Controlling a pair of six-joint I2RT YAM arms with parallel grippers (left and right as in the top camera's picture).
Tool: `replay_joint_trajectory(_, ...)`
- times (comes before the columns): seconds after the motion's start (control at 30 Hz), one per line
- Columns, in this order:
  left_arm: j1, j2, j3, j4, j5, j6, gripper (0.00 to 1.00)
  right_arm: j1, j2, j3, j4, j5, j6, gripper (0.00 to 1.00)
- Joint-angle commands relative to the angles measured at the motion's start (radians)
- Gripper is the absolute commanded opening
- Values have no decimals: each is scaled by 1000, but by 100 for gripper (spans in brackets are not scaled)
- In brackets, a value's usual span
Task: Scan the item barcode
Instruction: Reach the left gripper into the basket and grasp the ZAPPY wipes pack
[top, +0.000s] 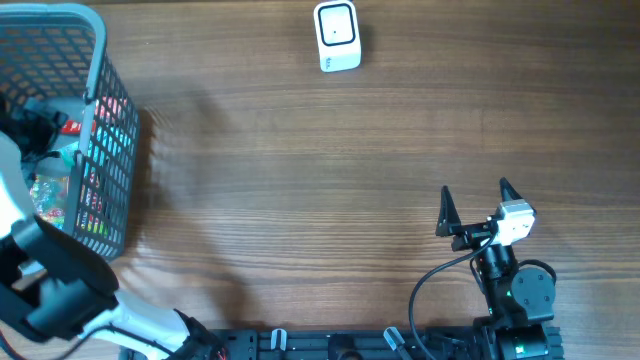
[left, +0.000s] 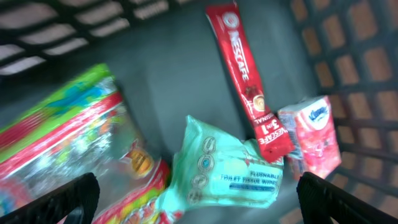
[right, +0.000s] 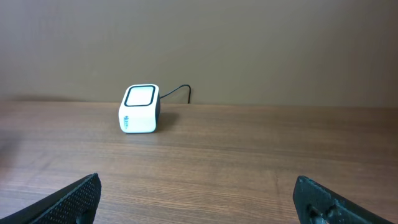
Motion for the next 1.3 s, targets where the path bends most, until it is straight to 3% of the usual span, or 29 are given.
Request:
replay_joint_trajectory(0.0,2,93,10,35,138,159,100,2,-3,-1,5,2,-13,100)
replay_joint_trajectory(0.27,-6,194,2,62,154,180,98,2,-3,-1,5,2,-13,100)
replay_joint_trajectory(0.37,-13,195,-34,75,154,180,88,2,-3,-1,5,2,-13,100)
replay_joint_trajectory(0.47,-13,195,-49,84,154,176,47,2,-3,-1,5,2,-13,100)
replay_joint_trajectory(0.53,-13,195,-49,84,154,176,42,2,-3,-1,5,2,-13,100)
replay_joint_trajectory(0.6,-13,195,-49,85,154,176,13,2,-3,-1,5,2,-13,100)
replay_joint_trajectory(0.63,-13,193,-48,93,154,172,5,2,-3,-1,5,2,-13,100)
replay_joint_trajectory(0.77,0,130,16,79,153,173,4,2,-3,-1,5,2,-13,100)
replay_joint_trajectory(0.9,14,-42,88,77,129,167,4,2,-3,-1,5,2,-13,100)
replay_joint_trajectory(1.07,8,-281,110,79,71,58,4,2,-3,-1,5,2,-13,100)
replay_joint_trajectory(1.2,-70,-441,110,53,30,45,4,2,-3,-1,5,2,-13,100)
replay_joint_trajectory(1.27,-152,-507,110,37,-99,51,4,2,-3,-1,5,2,-13,100)
